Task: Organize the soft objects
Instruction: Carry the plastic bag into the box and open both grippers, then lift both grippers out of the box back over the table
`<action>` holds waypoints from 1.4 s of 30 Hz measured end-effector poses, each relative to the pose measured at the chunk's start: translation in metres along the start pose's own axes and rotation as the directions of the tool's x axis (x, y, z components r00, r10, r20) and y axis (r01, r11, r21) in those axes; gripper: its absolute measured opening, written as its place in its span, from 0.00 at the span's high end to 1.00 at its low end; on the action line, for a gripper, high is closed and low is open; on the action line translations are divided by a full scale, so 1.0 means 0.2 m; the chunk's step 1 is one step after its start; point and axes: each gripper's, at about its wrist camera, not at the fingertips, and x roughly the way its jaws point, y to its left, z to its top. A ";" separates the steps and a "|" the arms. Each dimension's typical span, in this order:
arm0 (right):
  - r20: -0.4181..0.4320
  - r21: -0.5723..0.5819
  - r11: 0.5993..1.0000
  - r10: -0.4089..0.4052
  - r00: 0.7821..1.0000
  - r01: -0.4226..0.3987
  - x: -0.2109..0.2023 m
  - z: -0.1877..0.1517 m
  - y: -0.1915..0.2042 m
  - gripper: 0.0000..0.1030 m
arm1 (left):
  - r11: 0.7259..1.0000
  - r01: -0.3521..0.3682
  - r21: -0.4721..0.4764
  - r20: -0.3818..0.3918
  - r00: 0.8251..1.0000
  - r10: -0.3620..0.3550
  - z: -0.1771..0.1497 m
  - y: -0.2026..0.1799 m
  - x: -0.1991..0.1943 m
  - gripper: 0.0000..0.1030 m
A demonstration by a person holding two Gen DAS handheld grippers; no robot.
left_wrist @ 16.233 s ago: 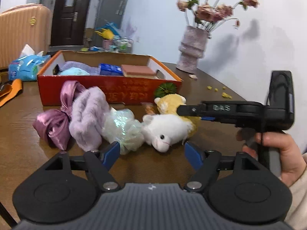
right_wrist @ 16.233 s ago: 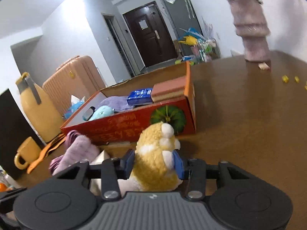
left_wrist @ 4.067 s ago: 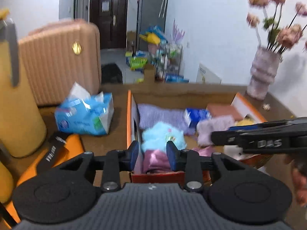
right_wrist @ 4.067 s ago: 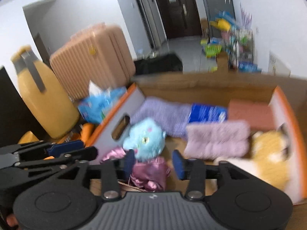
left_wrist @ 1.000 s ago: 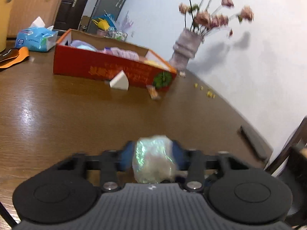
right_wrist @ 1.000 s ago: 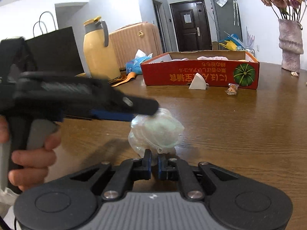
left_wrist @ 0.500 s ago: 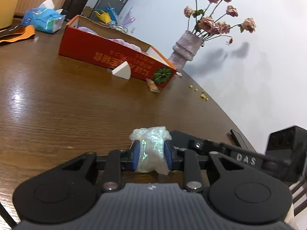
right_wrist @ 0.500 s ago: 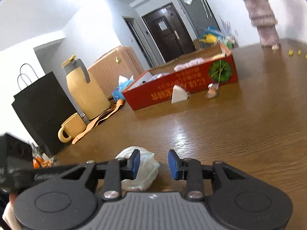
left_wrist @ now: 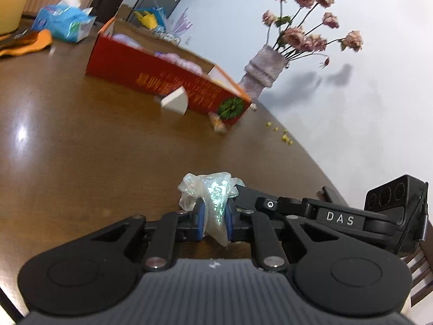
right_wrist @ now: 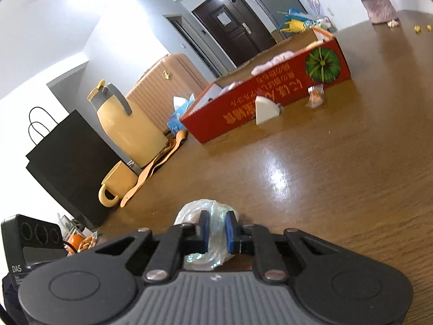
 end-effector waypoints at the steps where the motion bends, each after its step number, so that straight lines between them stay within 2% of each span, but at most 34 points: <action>1: 0.012 -0.011 1.000 -0.003 1.000 0.003 -0.01 0.02 0.01 0.89 | 1.000 0.009 0.016 0.010 1.000 -0.009 0.05 -0.01 0.00 0.85; 5: 0.084 -0.081 0.997 0.001 0.996 0.006 0.00 0.23 0.08 0.90 | 0.995 0.037 0.097 0.073 0.996 -0.044 0.36 -0.06 0.04 0.85; 8: 0.139 -0.146 0.989 -0.001 0.990 0.022 0.06 0.53 0.15 0.90 | 0.991 0.037 0.130 0.112 0.992 -0.052 0.66 -0.06 0.14 0.85; 10: 0.160 -0.174 0.984 -0.006 0.987 0.034 0.16 0.74 0.17 0.90 | 0.990 0.010 0.142 0.128 0.991 -0.028 0.85 -0.03 0.23 0.85; 14: 0.113 -0.177 0.981 -0.057 0.992 0.077 0.50 1.10 0.13 0.90 | 0.995 -0.049 0.086 0.047 0.998 0.045 1.15 0.14 0.52 0.85; 17: 0.031 -0.162 0.978 -0.129 0.991 0.133 0.80 1.23 0.04 0.90 | 0.991 -0.132 0.013 -0.044 0.990 0.133 1.22 0.31 0.74 0.84; 19: -0.024 -0.151 0.971 -0.192 0.981 0.186 1.00 1.26 -0.02 0.91 | 0.970 -0.235 -0.064 -0.094 0.969 0.228 1.23 0.40 0.86 0.84; 23: -0.047 -0.173 0.936 -0.320 0.946 0.307 1.20 1.22 -0.10 0.89 | 0.956 -0.292 -0.014 -0.126 0.949 0.288 1.20 0.43 0.93 0.85; 25: -0.055 -0.175 0.934 -0.324 0.944 0.310 1.22 1.21 -0.12 0.88 | 0.957 -0.291 0.003 -0.125 0.949 0.289 1.18 0.43 0.94 0.84; 28: -0.057 -0.173 0.935 -0.324 0.944 0.310 1.22 1.20 -0.14 0.86 | 0.956 -0.293 0.001 -0.129 0.948 0.291 1.19 0.42 0.92 0.79; 30: -0.058 -0.167 0.938 -0.316 0.947 0.303 1.17 1.22 -0.13 0.79 | 0.951 -0.308 0.020 -0.102 0.946 0.308 1.20 0.39 0.88 0.65; 32: -0.026 -0.168 0.940 -0.304 0.952 0.296 1.08 1.25 -0.10 0.69 | 0.947 -0.316 0.066 -0.051 0.946 0.319 1.22 0.31 0.78 0.62; 35: 0.044 -0.215 0.931 -0.294 0.955 0.296 0.87 1.31 -0.01 0.66 | 0.943 -0.313 0.115 -0.004 0.949 0.316 1.24 0.18 0.60 0.60; 37: 0.096 -0.246 0.920 -0.290 0.952 0.305 0.70 1.34 0.06 0.61 | 0.928 -0.335 0.163 0.046 0.942 0.332 1.24 0.09 0.45 0.57; 40: 0.151 -0.316 0.900 -0.265 0.952 0.301 0.43 1.33 0.16 0.52 | 0.897 -0.385 0.216 0.131 0.922 0.364 1.18 -0.05 0.21 0.50; 42: 0.188 -0.376 0.874 -0.253 0.949 0.307 0.24 1.28 0.22 0.47 | 0.876 -0.413 0.248 0.180 0.908 0.378 1.12 -0.13 0.08 0.42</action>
